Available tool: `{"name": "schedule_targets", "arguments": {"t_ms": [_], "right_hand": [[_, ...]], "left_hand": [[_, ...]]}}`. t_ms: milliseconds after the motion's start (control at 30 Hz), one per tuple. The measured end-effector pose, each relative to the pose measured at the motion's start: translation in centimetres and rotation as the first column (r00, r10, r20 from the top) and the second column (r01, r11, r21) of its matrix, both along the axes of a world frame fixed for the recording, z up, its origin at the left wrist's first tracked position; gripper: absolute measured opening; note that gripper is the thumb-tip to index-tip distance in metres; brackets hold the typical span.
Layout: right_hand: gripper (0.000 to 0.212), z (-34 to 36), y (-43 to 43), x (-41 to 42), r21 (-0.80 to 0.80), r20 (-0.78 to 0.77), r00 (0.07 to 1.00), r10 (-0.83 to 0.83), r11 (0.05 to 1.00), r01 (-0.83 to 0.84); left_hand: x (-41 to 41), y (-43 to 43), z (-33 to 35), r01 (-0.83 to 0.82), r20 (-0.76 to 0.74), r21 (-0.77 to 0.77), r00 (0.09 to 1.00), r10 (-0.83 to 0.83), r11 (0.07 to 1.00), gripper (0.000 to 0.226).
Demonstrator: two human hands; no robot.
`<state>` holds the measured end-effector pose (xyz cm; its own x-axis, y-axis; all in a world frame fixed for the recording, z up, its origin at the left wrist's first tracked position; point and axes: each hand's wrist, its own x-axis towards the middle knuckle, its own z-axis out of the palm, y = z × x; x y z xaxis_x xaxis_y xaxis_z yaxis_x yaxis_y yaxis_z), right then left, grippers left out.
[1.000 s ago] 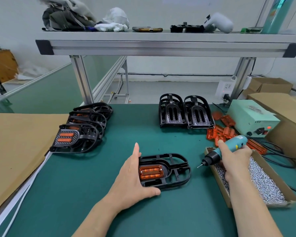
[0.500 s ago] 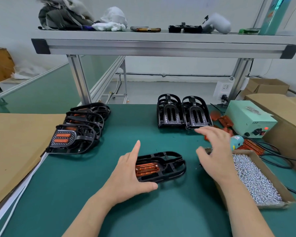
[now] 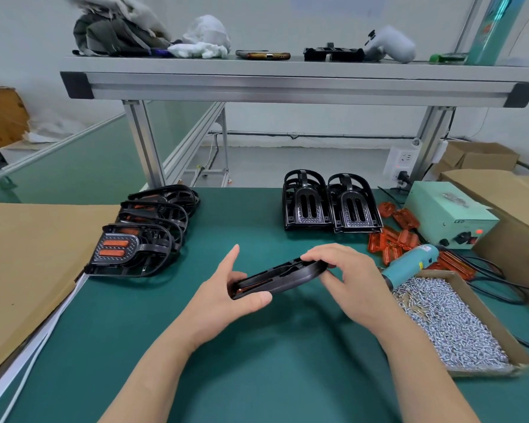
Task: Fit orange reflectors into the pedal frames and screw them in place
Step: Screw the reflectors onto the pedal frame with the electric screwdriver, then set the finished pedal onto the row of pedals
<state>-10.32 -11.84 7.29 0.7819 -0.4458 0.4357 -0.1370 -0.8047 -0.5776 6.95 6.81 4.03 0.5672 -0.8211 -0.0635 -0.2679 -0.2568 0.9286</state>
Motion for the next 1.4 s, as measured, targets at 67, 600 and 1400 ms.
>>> {"name": "schedule_targets", "arguments": {"t_ms": [67, 600, 1400], "right_hand": [[0.043, -0.1, 0.2, 0.1, 0.003, 0.035, 0.998, -0.043, 0.999, 0.042], [0.012, -1.3, 1.1, 2.3, 0.565, 0.141, 0.931, -0.338, 0.799, 0.204], [0.038, -6.0, 6.7, 6.7, 0.562, -0.073, 0.969, -0.237, 0.793, 0.236]], "left_hand": [[-0.1, 0.0, 0.0, -0.025, -0.05, -0.026, 0.998, 0.024, 0.999, 0.116], [-0.9, -0.8, -1.5, -0.282, -0.469, -0.112, 0.86, 0.199, 0.953, 0.022], [0.8, -0.2, -1.4, -0.77, -0.467, -0.059, 0.584, 0.664, 0.636, 0.029]]}}
